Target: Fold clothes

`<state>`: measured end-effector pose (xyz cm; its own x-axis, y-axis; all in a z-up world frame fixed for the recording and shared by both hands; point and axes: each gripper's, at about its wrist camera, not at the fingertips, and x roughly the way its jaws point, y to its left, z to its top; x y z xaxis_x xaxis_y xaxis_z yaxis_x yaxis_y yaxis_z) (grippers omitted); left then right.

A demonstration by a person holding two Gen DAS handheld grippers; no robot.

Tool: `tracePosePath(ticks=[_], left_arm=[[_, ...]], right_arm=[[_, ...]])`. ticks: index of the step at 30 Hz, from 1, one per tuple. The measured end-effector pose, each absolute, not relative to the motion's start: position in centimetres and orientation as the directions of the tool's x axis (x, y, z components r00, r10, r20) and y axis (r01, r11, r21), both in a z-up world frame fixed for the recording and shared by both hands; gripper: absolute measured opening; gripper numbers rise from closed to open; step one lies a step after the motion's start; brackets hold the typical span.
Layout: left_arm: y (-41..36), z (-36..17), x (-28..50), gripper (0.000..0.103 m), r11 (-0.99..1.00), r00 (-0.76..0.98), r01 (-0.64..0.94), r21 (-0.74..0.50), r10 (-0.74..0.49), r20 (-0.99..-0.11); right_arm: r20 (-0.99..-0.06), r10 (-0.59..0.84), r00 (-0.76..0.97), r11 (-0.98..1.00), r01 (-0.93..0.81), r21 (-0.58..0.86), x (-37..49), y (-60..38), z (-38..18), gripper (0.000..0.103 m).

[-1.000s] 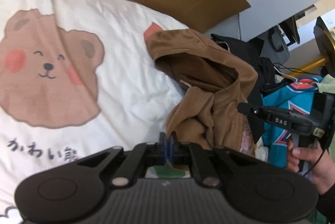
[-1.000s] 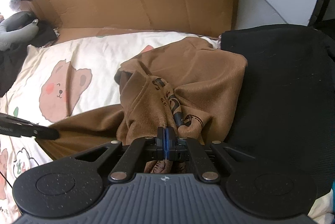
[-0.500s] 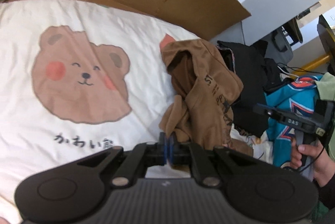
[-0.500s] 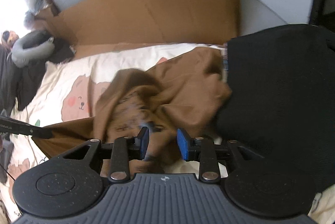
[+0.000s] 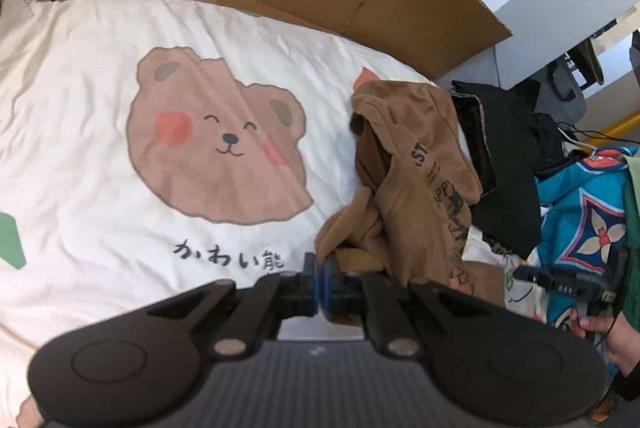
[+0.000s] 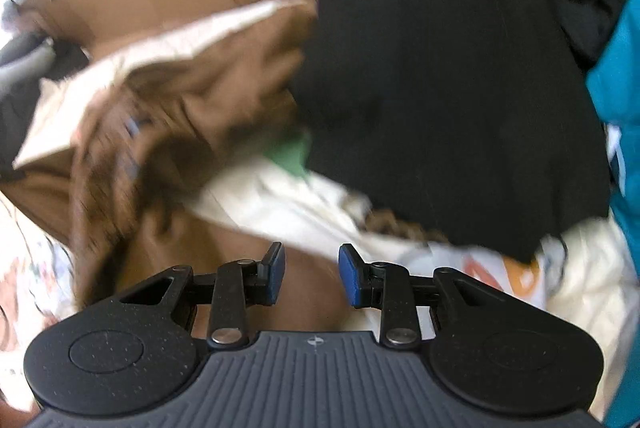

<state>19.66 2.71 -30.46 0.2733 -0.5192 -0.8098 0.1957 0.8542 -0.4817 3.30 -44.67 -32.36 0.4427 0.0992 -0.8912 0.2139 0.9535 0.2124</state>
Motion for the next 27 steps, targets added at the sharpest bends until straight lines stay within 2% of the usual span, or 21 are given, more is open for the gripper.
tracePosePath(ticks=[4, 6, 7, 11, 14, 15, 16, 18, 27], left_arm=[[2.9, -30.7, 19.6, 0.002, 0.86, 0.27, 0.188, -0.474, -0.509, -0.817], [2.9, -30.8, 19.7, 0.002, 0.862, 0.268, 0.187, -0.47, -0.505, -0.82], [2.9, -30.8, 19.7, 0.002, 0.863, 0.269, 0.187, -0.469, -0.504, -0.821], [2.9, -31.0, 19.7, 0.002, 0.866, 0.267, 0.185, -0.464, -0.499, -0.825], [3.1, -31.1, 19.6, 0.002, 0.872, 0.273, 0.18, -0.455, -0.489, -0.828], [3.1, -31.1, 19.6, 0.002, 0.875, 0.279, 0.18, -0.449, -0.483, -0.83], [3.3, -31.1, 19.6, 0.002, 0.878, 0.284, 0.177, -0.444, -0.478, -0.831], [3.6, -31.0, 19.6, 0.002, 0.884, 0.294, 0.172, -0.435, -0.468, -0.834], [6.4, -29.0, 19.5, 0.002, 0.913, 0.32, 0.172, -0.369, -0.406, -0.856]], right_arm=[[-0.905, 0.116, 0.409, 0.932, 0.271, 0.242, 2.3, -46.0, -34.2, 0.041], [-0.904, 0.137, 0.405, 0.918, 0.291, 0.269, 2.4, -46.3, -35.1, 0.051], [-0.903, 0.147, 0.405, 0.916, 0.29, 0.279, 2.7, -46.1, -35.4, 0.052], [-0.897, 0.185, 0.402, 0.913, 0.268, 0.309, 3.8, -45.6, -36.9, 0.056], [-0.902, 0.175, 0.395, 0.935, 0.221, 0.278, 4.4, -44.7, -37.9, 0.056], [-0.9, 0.173, 0.4, 0.941, 0.201, 0.271, 4.4, -44.4, -37.9, 0.054], [-0.897, 0.173, 0.407, 0.947, 0.18, 0.265, 4.4, -44.2, -37.8, 0.046], [-0.898, 0.179, 0.402, 0.955, 0.149, 0.257, 4.4, -43.9, -37.5, 0.0], [-0.886, 0.201, 0.418, 0.964, 0.076, 0.255, 3.2, -42.9, -34.5, 0.0]])
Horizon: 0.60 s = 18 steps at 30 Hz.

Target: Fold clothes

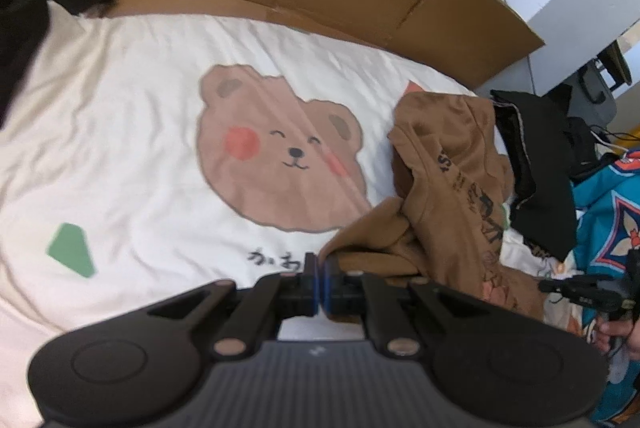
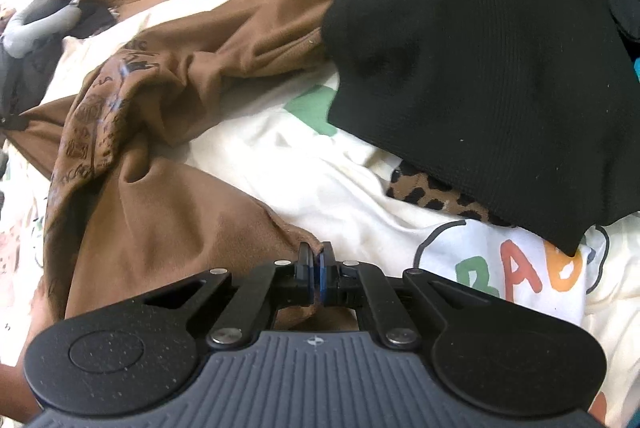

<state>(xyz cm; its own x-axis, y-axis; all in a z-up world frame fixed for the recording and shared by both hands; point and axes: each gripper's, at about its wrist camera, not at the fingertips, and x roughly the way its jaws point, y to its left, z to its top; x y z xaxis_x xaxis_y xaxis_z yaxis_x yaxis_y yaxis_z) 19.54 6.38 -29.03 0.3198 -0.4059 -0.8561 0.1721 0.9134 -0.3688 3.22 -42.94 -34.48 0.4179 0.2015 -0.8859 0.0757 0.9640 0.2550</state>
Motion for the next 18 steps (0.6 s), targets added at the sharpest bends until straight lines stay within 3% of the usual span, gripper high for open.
tracePosePath(ticks=[12, 18], left_arm=[[10.9, -27.3, 20.3, 0.002, 0.949, 0.352, 0.11, -0.295, -0.315, -0.881], [11.4, -28.1, 20.2, 0.002, 0.95, 0.335, 0.099, -0.296, -0.312, -0.889]], right_arm=[[-0.898, 0.12, 0.424, 0.971, 0.139, 0.195, 3.3, -43.8, -32.9, 0.0], [-0.876, 0.244, 0.416, 0.95, 0.076, 0.301, 3.7, -42.4, -33.5, 0.002]])
